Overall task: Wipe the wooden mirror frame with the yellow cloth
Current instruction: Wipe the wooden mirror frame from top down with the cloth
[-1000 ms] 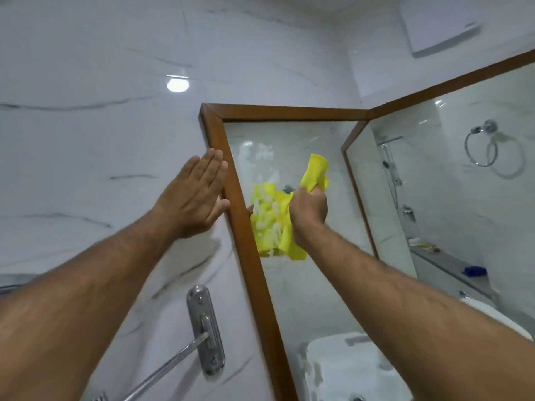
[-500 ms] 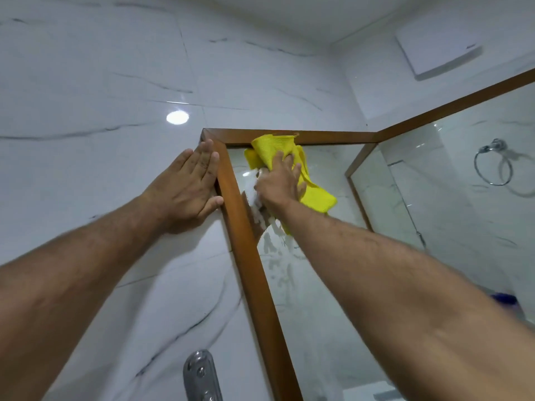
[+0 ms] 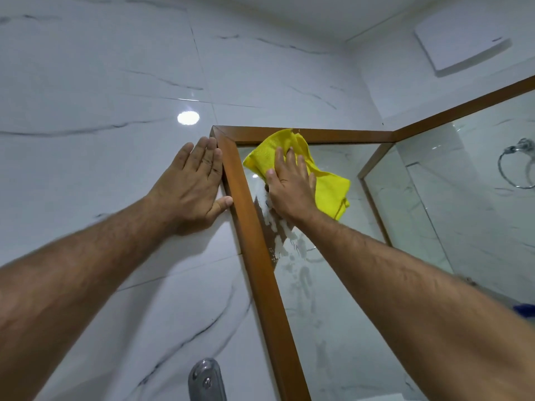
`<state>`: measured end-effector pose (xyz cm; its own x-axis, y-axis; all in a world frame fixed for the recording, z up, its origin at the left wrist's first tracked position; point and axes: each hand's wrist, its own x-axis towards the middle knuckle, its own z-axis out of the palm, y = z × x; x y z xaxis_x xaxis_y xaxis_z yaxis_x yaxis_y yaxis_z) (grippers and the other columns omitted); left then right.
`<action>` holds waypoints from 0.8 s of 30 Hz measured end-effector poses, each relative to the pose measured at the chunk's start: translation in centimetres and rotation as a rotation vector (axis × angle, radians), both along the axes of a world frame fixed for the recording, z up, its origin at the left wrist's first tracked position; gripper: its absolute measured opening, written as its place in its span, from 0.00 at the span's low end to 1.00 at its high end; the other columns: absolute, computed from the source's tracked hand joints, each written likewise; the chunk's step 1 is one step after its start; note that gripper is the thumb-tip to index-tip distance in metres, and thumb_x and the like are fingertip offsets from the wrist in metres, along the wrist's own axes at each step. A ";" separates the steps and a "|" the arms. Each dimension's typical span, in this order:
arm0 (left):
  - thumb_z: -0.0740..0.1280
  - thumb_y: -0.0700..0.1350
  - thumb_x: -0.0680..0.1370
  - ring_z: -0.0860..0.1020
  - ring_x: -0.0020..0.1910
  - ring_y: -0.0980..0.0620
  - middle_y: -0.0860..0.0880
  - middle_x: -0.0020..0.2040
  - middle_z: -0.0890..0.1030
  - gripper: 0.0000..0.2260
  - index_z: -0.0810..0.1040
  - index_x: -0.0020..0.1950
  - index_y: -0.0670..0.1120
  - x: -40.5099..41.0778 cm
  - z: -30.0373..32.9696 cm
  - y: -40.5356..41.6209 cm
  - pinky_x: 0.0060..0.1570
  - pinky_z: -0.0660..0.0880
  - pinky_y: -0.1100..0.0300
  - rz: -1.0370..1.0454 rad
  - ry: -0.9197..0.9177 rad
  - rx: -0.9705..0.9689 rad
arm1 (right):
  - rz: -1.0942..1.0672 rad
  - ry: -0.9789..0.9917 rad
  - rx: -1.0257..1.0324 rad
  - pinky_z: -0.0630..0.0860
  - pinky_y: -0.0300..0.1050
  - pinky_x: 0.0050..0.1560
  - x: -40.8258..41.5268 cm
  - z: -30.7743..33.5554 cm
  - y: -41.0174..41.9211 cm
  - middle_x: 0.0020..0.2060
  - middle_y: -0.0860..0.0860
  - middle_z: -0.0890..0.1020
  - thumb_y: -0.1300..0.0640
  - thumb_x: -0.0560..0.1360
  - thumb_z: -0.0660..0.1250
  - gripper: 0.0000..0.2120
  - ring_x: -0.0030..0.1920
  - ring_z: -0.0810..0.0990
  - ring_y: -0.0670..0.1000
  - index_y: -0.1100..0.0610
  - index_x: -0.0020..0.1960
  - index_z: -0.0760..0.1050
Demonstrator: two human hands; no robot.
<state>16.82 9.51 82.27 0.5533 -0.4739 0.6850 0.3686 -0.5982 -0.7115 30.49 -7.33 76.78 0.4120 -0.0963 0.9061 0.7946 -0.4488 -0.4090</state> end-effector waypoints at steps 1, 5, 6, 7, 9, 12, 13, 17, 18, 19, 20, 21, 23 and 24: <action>0.25 0.67 0.72 0.39 0.80 0.38 0.34 0.78 0.37 0.41 0.31 0.73 0.37 0.0 0.1 0.0 0.79 0.42 0.43 -0.005 -0.003 0.005 | 0.012 -0.060 -0.039 0.43 0.66 0.77 -0.3 -0.8 0.4 0.82 0.51 0.50 0.44 0.82 0.48 0.28 0.82 0.46 0.56 0.46 0.80 0.48; 0.29 0.66 0.75 0.40 0.80 0.39 0.33 0.79 0.41 0.38 0.32 0.73 0.37 0.0 0.1 0.0 0.79 0.41 0.44 0.005 0.002 0.016 | 0.029 -0.159 -0.107 0.45 0.66 0.78 -0.4 -1.6 0.4 0.82 0.50 0.53 0.42 0.80 0.49 0.29 0.81 0.48 0.55 0.44 0.80 0.51; 0.30 0.66 0.76 0.40 0.80 0.39 0.33 0.79 0.41 0.39 0.32 0.73 0.37 0.0 0.1 0.0 0.79 0.41 0.44 0.006 0.002 0.022 | 0.013 -0.156 -0.106 0.46 0.67 0.79 -0.3 -0.8 0.2 0.82 0.50 0.53 0.42 0.81 0.50 0.28 0.81 0.48 0.55 0.44 0.80 0.51; 0.31 0.67 0.76 0.40 0.80 0.38 0.33 0.79 0.40 0.39 0.32 0.73 0.36 0.0 0.1 0.1 0.79 0.42 0.44 0.006 0.006 0.027 | -0.006 -0.149 -0.110 0.46 0.67 0.78 -0.3 0.0 0.0 0.82 0.50 0.53 0.43 0.82 0.51 0.28 0.81 0.48 0.56 0.45 0.80 0.51; 0.32 0.68 0.75 0.40 0.79 0.37 0.32 0.79 0.41 0.42 0.34 0.74 0.35 -0.1 0.1 0.1 0.79 0.43 0.43 0.018 0.023 0.037 | -0.029 -0.141 -0.111 0.46 0.67 0.78 -0.2 0.8 0.1 0.82 0.51 0.53 0.43 0.83 0.52 0.28 0.81 0.49 0.56 0.45 0.80 0.51; 0.31 0.69 0.74 0.40 0.79 0.35 0.29 0.78 0.42 0.45 0.35 0.74 0.33 -0.3 0.0 -0.1 0.79 0.43 0.42 0.020 0.027 0.060 | -0.024 -0.184 -0.118 0.45 0.66 0.78 -0.4 -1.0 0.6 0.82 0.51 0.54 0.42 0.81 0.50 0.28 0.81 0.48 0.56 0.44 0.80 0.51; 0.31 0.69 0.74 0.40 0.79 0.34 0.29 0.78 0.42 0.45 0.34 0.73 0.32 -0.4 -0.1 -0.3 0.79 0.43 0.42 0.025 0.031 0.068 | -0.019 -0.200 -0.130 0.45 0.65 0.78 -0.6 -2.2 0.8 0.82 0.51 0.54 0.41 0.81 0.49 0.29 0.81 0.48 0.56 0.44 0.80 0.52; 0.28 0.68 0.74 0.38 0.78 0.33 0.27 0.77 0.39 0.43 0.32 0.71 0.32 -0.7 -0.4 -0.7 0.79 0.44 0.40 0.047 0.018 0.085 | 0.000 -0.205 -0.176 0.46 0.64 0.78 -1.0 -4.0 0.4 0.82 0.50 0.54 0.42 0.80 0.49 0.29 0.81 0.49 0.56 0.44 0.80 0.52; 0.27 0.68 0.73 0.37 0.78 0.33 0.28 0.76 0.37 0.43 0.31 0.71 0.32 -0.7 -0.5 -0.7 0.79 0.44 0.40 0.047 0.013 0.087 | -0.002 -0.200 -0.180 0.47 0.65 0.78 -1.0 -3.5 0.2 0.82 0.50 0.54 0.42 0.80 0.50 0.29 0.81 0.49 0.56 0.45 0.80 0.53; 0.27 0.68 0.73 0.36 0.78 0.33 0.29 0.76 0.35 0.43 0.31 0.72 0.32 -0.7 -0.6 -0.6 0.79 0.43 0.40 0.045 0.010 0.088 | -0.008 -0.196 -0.187 0.47 0.67 0.78 -1.0 -2.9 0.1 0.82 0.51 0.54 0.42 0.80 0.50 0.29 0.81 0.49 0.56 0.45 0.80 0.53; 0.27 0.68 0.73 0.35 0.78 0.34 0.30 0.75 0.34 0.43 0.31 0.72 0.33 -0.7 -0.6 -0.7 0.79 0.43 0.40 0.043 0.008 0.095 | -0.014 -0.194 -0.193 0.48 0.68 0.78 -0.9 -2.2 0.0 0.82 0.51 0.53 0.42 0.81 0.51 0.29 0.81 0.48 0.56 0.45 0.80 0.52; 0.27 0.68 0.73 0.35 0.78 0.35 0.30 0.75 0.33 0.43 0.32 0.73 0.33 -0.6 -0.6 -0.7 0.79 0.43 0.41 0.037 0.007 0.104 | -0.018 -0.192 -0.198 0.47 0.68 0.78 -0.9 -1.7 -0.1 0.82 0.51 0.53 0.43 0.82 0.51 0.28 0.81 0.48 0.57 0.46 0.80 0.51; 0.28 0.68 0.73 0.36 0.79 0.36 0.31 0.77 0.37 0.44 0.35 0.76 0.34 -0.5 -0.7 -0.7 0.79 0.44 0.41 0.031 0.017 0.114 | -0.019 -0.195 -0.210 0.47 0.69 0.78 -0.9 -1.3 -0.1 0.82 0.52 0.52 0.43 0.82 0.51 0.29 0.81 0.48 0.57 0.45 0.80 0.50; 0.28 0.67 0.74 0.37 0.79 0.36 0.31 0.78 0.39 0.44 0.37 0.77 0.34 -0.5 -0.7 -0.7 0.79 0.45 0.41 0.032 0.028 0.118 | -0.019 -0.201 -0.215 0.48 0.69 0.78 -0.9 -1.5 -0.1 0.82 0.52 0.52 0.42 0.81 0.50 0.29 0.81 0.49 0.57 0.45 0.80 0.50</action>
<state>16.30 8.81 81.54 0.5878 -0.5317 0.6098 0.3654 -0.4981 -0.7864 29.58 -7.39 75.30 0.2223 0.1009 0.9697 0.8406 -0.5236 -0.1382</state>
